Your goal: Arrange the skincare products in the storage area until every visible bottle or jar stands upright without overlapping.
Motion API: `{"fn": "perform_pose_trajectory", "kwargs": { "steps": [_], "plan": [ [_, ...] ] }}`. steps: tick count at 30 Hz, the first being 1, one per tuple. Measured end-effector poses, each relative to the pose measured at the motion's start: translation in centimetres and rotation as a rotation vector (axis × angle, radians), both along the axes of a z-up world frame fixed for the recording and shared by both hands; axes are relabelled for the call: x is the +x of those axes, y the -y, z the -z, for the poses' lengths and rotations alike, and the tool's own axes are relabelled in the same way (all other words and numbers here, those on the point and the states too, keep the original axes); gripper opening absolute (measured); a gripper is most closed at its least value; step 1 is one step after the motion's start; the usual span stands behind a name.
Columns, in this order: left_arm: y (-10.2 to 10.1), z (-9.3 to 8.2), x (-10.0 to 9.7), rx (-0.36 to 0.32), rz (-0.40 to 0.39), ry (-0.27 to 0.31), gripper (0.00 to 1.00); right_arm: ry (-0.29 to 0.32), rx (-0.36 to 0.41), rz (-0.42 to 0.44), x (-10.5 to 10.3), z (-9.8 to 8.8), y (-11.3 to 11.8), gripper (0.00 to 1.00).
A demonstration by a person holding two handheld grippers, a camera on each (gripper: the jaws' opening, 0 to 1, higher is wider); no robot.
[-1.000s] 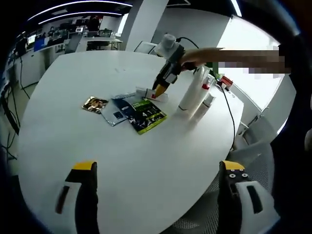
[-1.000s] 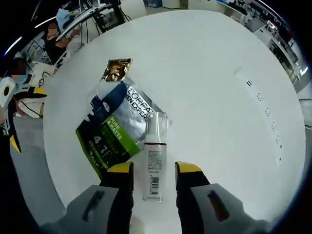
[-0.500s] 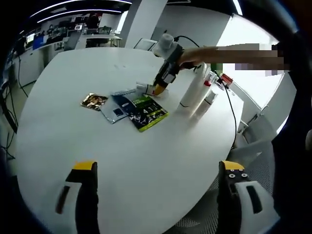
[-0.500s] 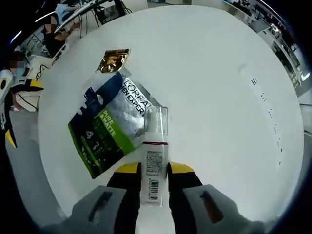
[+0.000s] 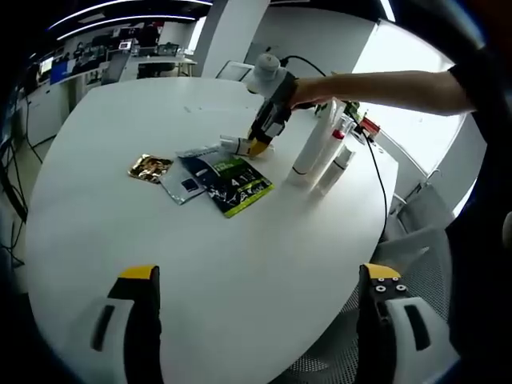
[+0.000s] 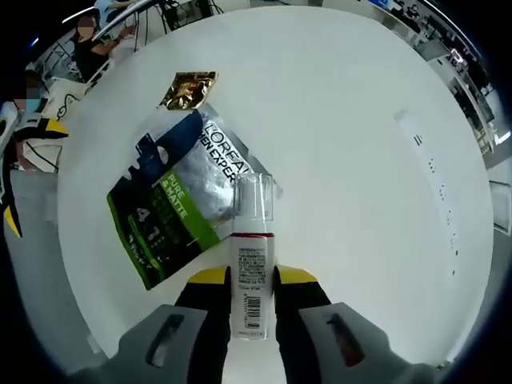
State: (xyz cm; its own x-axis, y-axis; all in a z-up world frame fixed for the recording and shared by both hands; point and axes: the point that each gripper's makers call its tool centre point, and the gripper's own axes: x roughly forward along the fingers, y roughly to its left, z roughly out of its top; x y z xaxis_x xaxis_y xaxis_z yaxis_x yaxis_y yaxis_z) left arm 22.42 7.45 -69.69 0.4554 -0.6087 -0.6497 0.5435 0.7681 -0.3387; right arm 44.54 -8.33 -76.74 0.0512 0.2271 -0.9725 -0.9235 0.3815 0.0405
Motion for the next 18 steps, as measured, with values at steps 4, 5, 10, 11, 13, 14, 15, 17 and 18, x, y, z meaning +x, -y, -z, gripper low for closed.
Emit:
{"fn": "perform_pose_trajectory", "kwargs": {
  "steps": [4,5,10,11,13,14,15,17,18],
  "plan": [
    [0.2,-0.1,-0.2,0.006,0.012,0.001,0.97,0.028,0.009,0.018,0.7,-0.1,0.3,0.2],
    [0.3,-0.1,-0.3,0.006,0.015,0.001,0.97,0.036,0.013,0.024,0.8,-0.3,0.4,0.2],
    [0.7,-0.3,-0.4,0.006,0.025,0.005,0.97,0.073,0.066,0.057,1.5,-2.5,0.2,0.2],
    [0.8,-0.4,-0.4,0.008,0.03,0.005,0.97,0.088,0.076,0.064,1.7,-3.2,0.1,0.2],
    [1.1,-0.5,-0.5,0.011,0.04,0.009,0.97,0.107,0.083,0.07,1.9,-3.8,0.5,0.2],
    [1.2,-0.6,-0.5,0.009,0.044,0.012,0.97,0.117,0.084,0.075,1.9,-4.1,0.7,0.2],
    [1.4,-0.8,-0.5,0.007,0.048,0.015,0.97,0.136,0.086,0.079,2.3,-4.3,0.9,0.2],
    [1.6,-1.0,-0.4,0.007,0.058,0.023,0.97,0.163,0.094,0.091,2.7,-5.2,1.4,0.19],
    [1.6,-1.0,-0.4,0.009,0.063,0.026,0.97,0.173,0.099,0.101,2.7,-5.8,1.7,0.19]
  ]
}}
